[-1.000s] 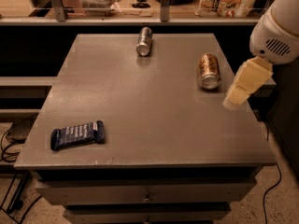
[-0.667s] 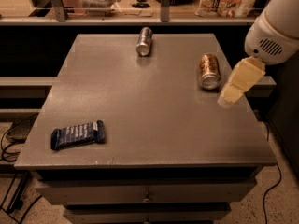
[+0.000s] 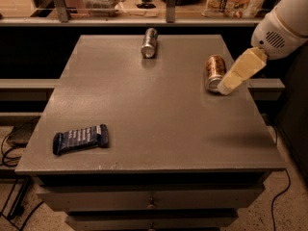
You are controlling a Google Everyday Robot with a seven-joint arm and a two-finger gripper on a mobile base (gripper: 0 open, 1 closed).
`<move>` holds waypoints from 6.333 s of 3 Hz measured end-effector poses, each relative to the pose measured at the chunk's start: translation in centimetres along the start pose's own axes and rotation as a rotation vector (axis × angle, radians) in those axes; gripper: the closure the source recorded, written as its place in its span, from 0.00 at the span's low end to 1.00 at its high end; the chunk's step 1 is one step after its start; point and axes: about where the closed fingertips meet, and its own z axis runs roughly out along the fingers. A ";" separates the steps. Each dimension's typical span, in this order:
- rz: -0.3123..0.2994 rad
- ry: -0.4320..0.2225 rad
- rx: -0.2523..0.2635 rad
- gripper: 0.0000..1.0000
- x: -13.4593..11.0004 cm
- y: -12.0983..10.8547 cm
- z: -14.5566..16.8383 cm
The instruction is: Place orange can upright
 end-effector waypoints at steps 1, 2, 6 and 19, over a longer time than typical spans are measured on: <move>0.054 -0.056 -0.022 0.00 -0.6 -2.3 0.7; 0.064 -0.139 -0.003 0.00 -1.3 -4.7 1.1; 0.246 -0.152 -0.017 0.00 -4.9 -6.6 6.4; -0.094 -0.508 -0.239 1.00 -17.6 -2.6 4.1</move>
Offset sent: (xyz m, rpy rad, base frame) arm 0.0787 -0.0335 0.0089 0.2008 -0.1943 -0.0629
